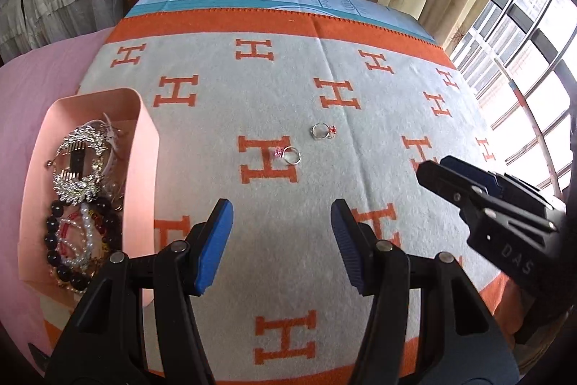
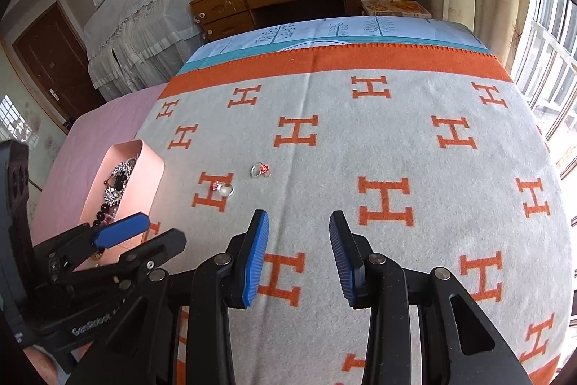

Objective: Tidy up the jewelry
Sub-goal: 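Close the left tool on the silver ring with the pink stone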

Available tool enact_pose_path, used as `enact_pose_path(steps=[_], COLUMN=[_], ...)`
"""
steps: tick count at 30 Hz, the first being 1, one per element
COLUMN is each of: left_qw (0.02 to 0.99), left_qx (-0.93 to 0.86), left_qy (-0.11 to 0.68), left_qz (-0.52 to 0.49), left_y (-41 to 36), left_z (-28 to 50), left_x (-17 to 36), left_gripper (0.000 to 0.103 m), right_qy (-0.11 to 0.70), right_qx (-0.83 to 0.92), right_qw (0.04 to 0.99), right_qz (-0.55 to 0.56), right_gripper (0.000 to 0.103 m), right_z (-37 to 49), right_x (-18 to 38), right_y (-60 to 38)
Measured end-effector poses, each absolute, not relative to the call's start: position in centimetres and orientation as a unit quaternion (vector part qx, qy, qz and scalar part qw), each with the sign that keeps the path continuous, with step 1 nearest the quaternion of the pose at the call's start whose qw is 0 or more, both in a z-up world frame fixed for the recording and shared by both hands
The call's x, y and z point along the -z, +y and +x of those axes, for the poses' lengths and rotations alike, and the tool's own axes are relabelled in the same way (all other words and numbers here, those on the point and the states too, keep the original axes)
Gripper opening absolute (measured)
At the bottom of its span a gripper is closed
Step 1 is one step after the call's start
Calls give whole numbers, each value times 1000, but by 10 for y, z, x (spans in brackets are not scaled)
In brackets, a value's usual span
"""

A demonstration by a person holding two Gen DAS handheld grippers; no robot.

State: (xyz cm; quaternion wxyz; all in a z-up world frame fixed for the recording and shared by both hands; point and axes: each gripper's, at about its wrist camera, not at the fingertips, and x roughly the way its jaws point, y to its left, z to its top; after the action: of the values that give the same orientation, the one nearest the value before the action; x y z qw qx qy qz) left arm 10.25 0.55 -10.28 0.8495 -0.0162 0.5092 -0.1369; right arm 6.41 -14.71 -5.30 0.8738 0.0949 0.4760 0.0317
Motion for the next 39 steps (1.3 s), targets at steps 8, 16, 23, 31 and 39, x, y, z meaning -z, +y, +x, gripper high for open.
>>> enact_pose_path(steps=[8,16,23,31,39], left_qw=[836,791,766,737,733], left_qx=[189,261,302,356,370], left_qy=[503,483,481,476,497], left_qz=[110,270,302,322,281], left_y=[-26,-43,-48,-50,-41], left_z=[140,145,154,160,167], left_x=[121,133,136,137,137], left_gripper=[54,48,31,22,19], right_qy=[497,507,512,518,525], right_qx=[-37,-45,-45,-42,-44], right_qw=[864,857,854,851,847], right_qz=[72,80,83,79,78], right_gripper=[36,36,36,36,36], right_z=[79,86,89,92,95], right_x=[77,90,93,94,96], right_y=[-162,-172,-170,-166,-160])
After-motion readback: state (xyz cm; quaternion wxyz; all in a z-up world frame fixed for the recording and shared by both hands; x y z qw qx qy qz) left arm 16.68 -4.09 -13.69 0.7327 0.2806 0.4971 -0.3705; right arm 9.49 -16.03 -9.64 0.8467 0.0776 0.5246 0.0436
